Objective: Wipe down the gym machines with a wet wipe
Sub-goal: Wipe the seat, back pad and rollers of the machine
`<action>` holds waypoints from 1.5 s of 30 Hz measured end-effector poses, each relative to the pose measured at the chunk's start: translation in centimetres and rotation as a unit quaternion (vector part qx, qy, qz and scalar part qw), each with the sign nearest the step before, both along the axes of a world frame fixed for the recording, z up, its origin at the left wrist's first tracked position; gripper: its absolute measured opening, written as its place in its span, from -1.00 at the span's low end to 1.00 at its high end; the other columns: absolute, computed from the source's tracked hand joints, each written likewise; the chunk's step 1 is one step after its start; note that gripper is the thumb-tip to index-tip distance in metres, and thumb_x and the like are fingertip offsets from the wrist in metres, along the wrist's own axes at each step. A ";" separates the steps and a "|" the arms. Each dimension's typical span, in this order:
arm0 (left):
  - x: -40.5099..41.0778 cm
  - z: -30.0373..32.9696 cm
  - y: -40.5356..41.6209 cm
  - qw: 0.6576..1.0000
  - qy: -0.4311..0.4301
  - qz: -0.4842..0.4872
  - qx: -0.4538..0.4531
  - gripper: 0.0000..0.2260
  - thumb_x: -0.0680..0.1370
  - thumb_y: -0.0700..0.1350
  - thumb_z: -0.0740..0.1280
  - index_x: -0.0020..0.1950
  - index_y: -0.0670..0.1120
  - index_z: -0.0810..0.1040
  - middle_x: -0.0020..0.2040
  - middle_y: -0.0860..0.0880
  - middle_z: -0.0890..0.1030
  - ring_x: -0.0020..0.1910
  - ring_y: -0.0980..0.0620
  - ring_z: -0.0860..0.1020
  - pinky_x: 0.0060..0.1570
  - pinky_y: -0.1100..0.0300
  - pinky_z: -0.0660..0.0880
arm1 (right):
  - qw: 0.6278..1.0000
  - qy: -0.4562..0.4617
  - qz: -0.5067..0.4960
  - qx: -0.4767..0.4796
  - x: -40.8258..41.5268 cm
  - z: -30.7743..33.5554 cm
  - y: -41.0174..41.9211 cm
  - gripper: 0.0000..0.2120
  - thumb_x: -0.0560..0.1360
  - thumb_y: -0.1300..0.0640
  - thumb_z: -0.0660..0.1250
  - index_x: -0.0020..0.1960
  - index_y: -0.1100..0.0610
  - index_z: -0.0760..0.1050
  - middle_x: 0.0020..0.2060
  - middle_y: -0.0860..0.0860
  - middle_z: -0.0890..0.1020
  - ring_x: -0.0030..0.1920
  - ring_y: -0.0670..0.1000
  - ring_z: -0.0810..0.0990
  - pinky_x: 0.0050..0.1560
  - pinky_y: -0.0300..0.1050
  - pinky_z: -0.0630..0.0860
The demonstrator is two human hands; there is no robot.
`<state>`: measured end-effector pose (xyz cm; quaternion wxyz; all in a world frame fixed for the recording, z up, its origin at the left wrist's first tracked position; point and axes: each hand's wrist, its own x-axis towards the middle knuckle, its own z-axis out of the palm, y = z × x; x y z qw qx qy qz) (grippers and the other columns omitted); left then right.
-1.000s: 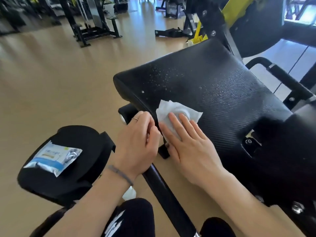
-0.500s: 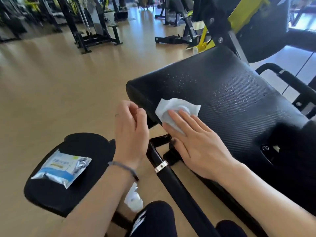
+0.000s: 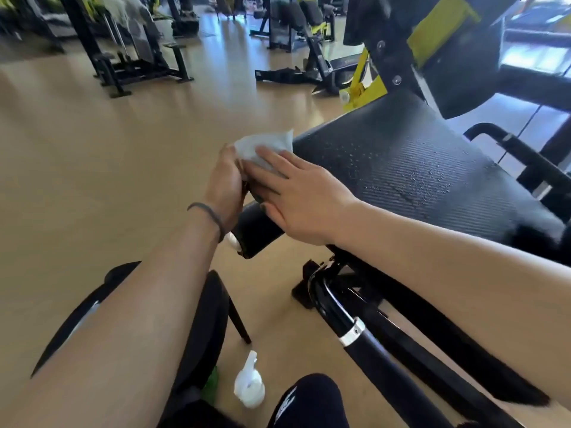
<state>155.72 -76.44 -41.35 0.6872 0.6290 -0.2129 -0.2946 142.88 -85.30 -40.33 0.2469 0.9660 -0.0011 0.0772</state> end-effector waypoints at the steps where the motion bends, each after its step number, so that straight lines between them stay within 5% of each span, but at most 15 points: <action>1: 0.1 0.0 0.0 1.000 0.015 0.000 -0.005 -0.47 0.65 0.13 -0.06 0.27 -0.09 0.60 0.19 -0.11 0.67 0.24 -0.03 0.60 0.38 -0.02 0.42 | 1.000 0.006 -0.001 -0.014 0.1 0.1 0.1 -0.36 0.65 -0.08 -0.25 0.62 0.09 0.21 0.65 0.05 0.08 0.65 0.18 -0.05 0.61 0.14 0.01; 5: -0.2 0.1 -0.4 1.000 0.009 0.010 0.017 -0.38 0.63 0.20 -0.06 0.24 -0.19 0.60 0.13 -0.20 0.68 0.17 -0.07 0.62 0.33 0.01 0.46 | 1.000 0.009 0.006 -0.021 -2.0 -0.2 0.1 -0.42 0.69 -0.07 -0.18 0.63 0.10 0.19 0.65 0.06 0.11 0.65 0.17 -0.07 0.62 0.13 -0.01; 9: -1.0 0.0 -1.1 0.993 -0.094 0.027 0.066 -0.51 0.71 0.08 -0.09 0.02 -0.03 0.62 -0.16 0.05 0.62 -0.21 0.14 0.55 -0.24 0.30 0.46 | 1.000 0.026 0.001 -0.002 -9.9 -2.1 -0.3 -0.46 0.71 -0.03 -0.12 0.61 0.13 0.24 0.64 0.04 0.11 0.65 0.17 -0.09 0.62 0.14 0.02; 12: -1.5 -0.3 -1.4 0.977 -0.177 0.058 0.108 -0.64 0.70 0.01 -0.05 -0.14 -0.09 0.41 -0.22 0.02 0.45 -0.30 0.13 0.38 -0.34 0.27 0.31 | 0.999 0.025 -0.023 0.023 -14.0 -3.1 0.0 -0.47 0.71 -0.02 -0.12 0.61 0.13 0.24 0.64 0.02 0.10 0.65 0.15 -0.10 0.60 0.15 0.05; 19: -0.9 -0.1 -1.6 0.978 -0.146 0.062 0.133 -0.61 0.67 0.04 0.00 0.04 -0.15 0.54 0.04 -0.11 0.58 0.02 -0.06 0.51 0.07 0.04 0.45 | 0.999 0.026 0.027 -0.022 -4.3 -0.7 0.0 -0.42 0.69 -0.04 -0.16 0.46 0.12 0.49 0.53 -0.06 0.40 0.65 0.06 -0.01 0.62 0.10 -0.02; 21: -0.8 0.0 -1.5 0.978 -0.138 0.056 0.147 -0.62 0.66 0.05 0.01 0.03 -0.13 0.54 0.10 -0.13 0.59 0.09 -0.09 0.52 0.17 0.00 0.43 | 0.999 0.030 0.034 -0.017 -3.8 -0.2 -0.4 -0.42 0.69 -0.03 -0.16 0.50 0.11 0.44 0.54 -0.07 0.38 0.65 0.03 -0.01 0.62 0.08 -0.05; 25: -1.5 0.7 -1.6 0.971 -0.159 0.070 0.162 -0.63 0.70 -0.05 -0.03 0.18 -0.25 0.47 0.23 -0.23 0.52 0.11 -0.16 0.45 0.01 0.13 0.31 | 0.992 -0.047 -0.019 0.114 -10.5 -2.5 -0.3 -0.50 0.71 0.01 -0.09 0.61 0.07 0.25 0.64 -0.06 0.14 0.65 0.04 -0.05 0.62 0.06 0.06; 30: -3.3 1.6 -2.8 0.967 -0.180 0.104 0.145 -0.62 0.69 -0.02 -0.01 0.36 -0.23 0.35 0.30 -0.15 0.39 0.33 -0.12 0.34 0.24 0.06 0.25 | 0.959 -0.094 -0.103 0.248 -16.2 -4.8 1.3 -0.50 0.72 -0.01 -0.06 0.66 -0.09 0.04 0.66 -0.11 -0.04 0.65 -0.05 -0.12 0.64 -0.02 -0.03; 36: -3.8 0.7 -2.9 0.936 -0.260 0.143 0.191 -0.59 0.68 -0.02 -0.01 0.42 -0.25 0.28 0.41 -0.21 0.38 0.37 -0.19 0.37 0.33 -0.02 0.29 | 0.904 -0.108 -0.207 0.359 -6.3 -1.3 -3.6 -0.46 0.71 -0.04 -0.22 0.68 -0.03 -0.14 0.66 -0.07 -0.14 0.63 -0.07 -0.23 0.62 -0.06 -0.19; 39: -3.7 0.9 -3.0 0.880 -0.364 0.162 0.260 -0.54 0.68 -0.04 0.01 0.52 -0.25 0.21 0.47 -0.24 0.35 0.43 -0.23 0.31 0.44 -0.04 0.20 | 0.884 -0.126 -0.232 0.387 -4.8 -0.9 -4.2 -0.45 0.69 -0.04 -0.21 0.67 -0.04 -0.11 0.66 -0.04 -0.13 0.64 -0.02 -0.23 0.62 0.03 -0.13; 43: -3.5 1.5 -4.0 0.829 -0.466 0.139 0.276 -0.52 0.67 -0.01 -0.05 0.54 -0.18 0.23 0.53 -0.19 0.28 0.52 -0.16 0.17 0.52 0.01 0.03 | 0.937 -0.118 -0.140 0.297 -9.8 -3.0 0.3 -0.41 0.66 -0.08 -0.28 0.67 0.00 -0.12 0.66 -0.01 -0.07 0.64 0.06 -0.20 0.63 0.01 -0.17; 45: -3.9 2.2 -4.7 0.824 -0.474 0.137 0.278 -0.52 0.65 -0.04 -0.11 0.40 -0.23 0.39 0.41 -0.26 0.41 0.43 -0.22 0.30 0.44 -0.03 0.16 | 0.953 -0.083 -0.088 0.277 -11.1 -3.4 0.3 -0.41 0.65 -0.10 -0.31 0.66 -0.03 -0.13 0.65 -0.04 -0.09 0.64 0.03 -0.22 0.62 -0.04 -0.22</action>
